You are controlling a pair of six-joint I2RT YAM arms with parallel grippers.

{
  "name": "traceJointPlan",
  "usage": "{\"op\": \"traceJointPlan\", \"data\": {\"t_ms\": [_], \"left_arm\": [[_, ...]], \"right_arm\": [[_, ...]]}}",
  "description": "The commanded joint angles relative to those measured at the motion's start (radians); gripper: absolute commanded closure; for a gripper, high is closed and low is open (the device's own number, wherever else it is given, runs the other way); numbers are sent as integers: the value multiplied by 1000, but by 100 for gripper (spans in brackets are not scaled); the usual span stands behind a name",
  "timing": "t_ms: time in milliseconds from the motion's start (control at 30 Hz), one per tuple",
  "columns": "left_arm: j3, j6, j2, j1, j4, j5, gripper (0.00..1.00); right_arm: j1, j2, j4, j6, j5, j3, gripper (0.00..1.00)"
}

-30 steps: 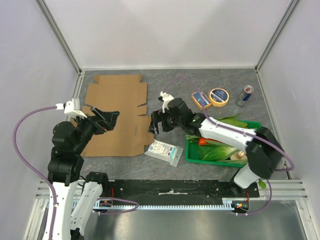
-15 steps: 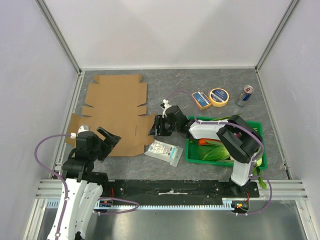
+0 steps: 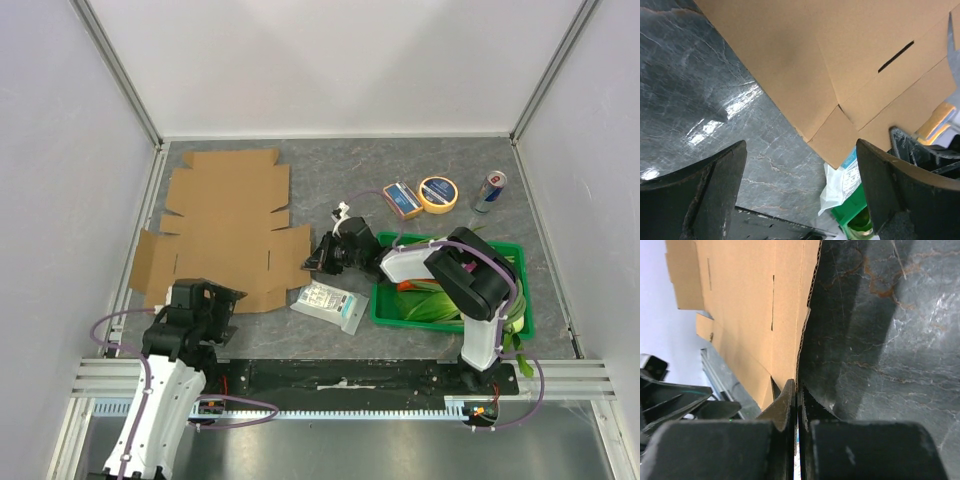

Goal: Fold the paper box

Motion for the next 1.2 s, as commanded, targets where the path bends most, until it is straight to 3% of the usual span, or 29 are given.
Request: {"op": "traceJointPlan", "data": {"t_ms": [0, 167, 333, 467, 500, 733, 833, 867, 933, 967, 1000, 1100, 1167], "left_arm": [[-52, -168, -88, 5, 62, -10, 4], [-129, -252, -127, 5, 162, 14, 4], [-160, -267, -131, 5, 196, 2, 12], [-178, -264, -157, 5, 231, -10, 26], [-181, -260, -170, 5, 249, -12, 34], [-206, -202, -337, 5, 277, -42, 66], [-206, -159, -441, 5, 292, -53, 77], [-200, -136, -458, 5, 303, -49, 80], [-160, -47, -469, 5, 332, -38, 94], [-143, -12, -460, 5, 337, -39, 97], [-120, 51, -448, 5, 337, -44, 98], [-4, 224, -385, 5, 355, -55, 98], [104, 321, -333, 5, 379, -88, 98]], "right_arm": [[-9, -40, 209, 169, -67, -57, 100], [-11, -79, 349, 283, -73, -144, 100], [-12, -95, 430, 372, -73, -201, 100], [-11, -96, 508, 442, -75, -247, 100], [-11, -96, 526, 452, -75, -252, 100], [-12, -125, 556, 461, -71, -309, 100], [-12, -159, 547, 392, -108, -307, 73], [-15, -181, 528, 296, -130, -309, 55], [-26, -254, 310, 134, -154, -252, 42], [-28, -286, 196, -37, -133, -231, 31], [-29, -317, 1, -148, -124, -208, 28], [-29, -469, -371, -476, -35, -94, 20], [-29, -533, -529, -603, 29, -13, 19]]}}
